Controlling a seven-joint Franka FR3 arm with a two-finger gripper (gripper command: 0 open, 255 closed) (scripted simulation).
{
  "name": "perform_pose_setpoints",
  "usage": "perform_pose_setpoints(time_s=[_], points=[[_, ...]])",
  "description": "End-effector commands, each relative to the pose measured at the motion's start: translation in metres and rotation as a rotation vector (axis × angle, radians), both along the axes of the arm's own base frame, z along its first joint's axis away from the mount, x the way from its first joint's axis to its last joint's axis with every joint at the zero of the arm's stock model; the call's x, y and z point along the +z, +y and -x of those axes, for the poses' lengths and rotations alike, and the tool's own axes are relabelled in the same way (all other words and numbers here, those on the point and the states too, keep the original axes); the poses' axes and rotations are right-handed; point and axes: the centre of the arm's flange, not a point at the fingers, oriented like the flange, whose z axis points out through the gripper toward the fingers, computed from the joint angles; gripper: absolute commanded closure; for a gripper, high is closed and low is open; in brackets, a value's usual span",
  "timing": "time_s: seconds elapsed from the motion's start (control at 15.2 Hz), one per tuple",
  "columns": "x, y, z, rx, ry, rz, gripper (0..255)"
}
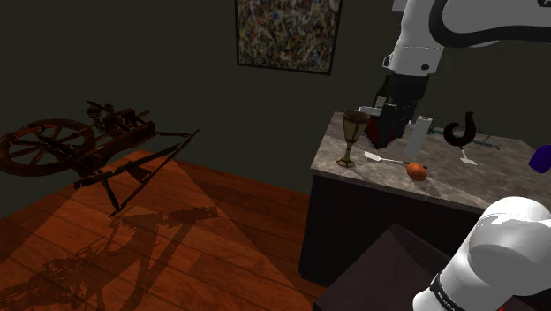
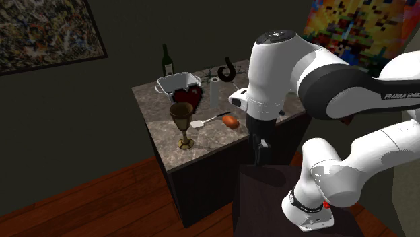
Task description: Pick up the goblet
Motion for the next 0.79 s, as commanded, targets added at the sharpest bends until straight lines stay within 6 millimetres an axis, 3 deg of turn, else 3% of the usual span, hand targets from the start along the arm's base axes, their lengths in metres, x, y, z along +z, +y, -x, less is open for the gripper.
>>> perform_pose_setpoints(time_s=[0.0,0.73], points=[[0.0,0.0,0.0,0.0,0.0,0.0,0],[-0.036,-0.091,-0.088,0.085,-0.01,0.107,0]])
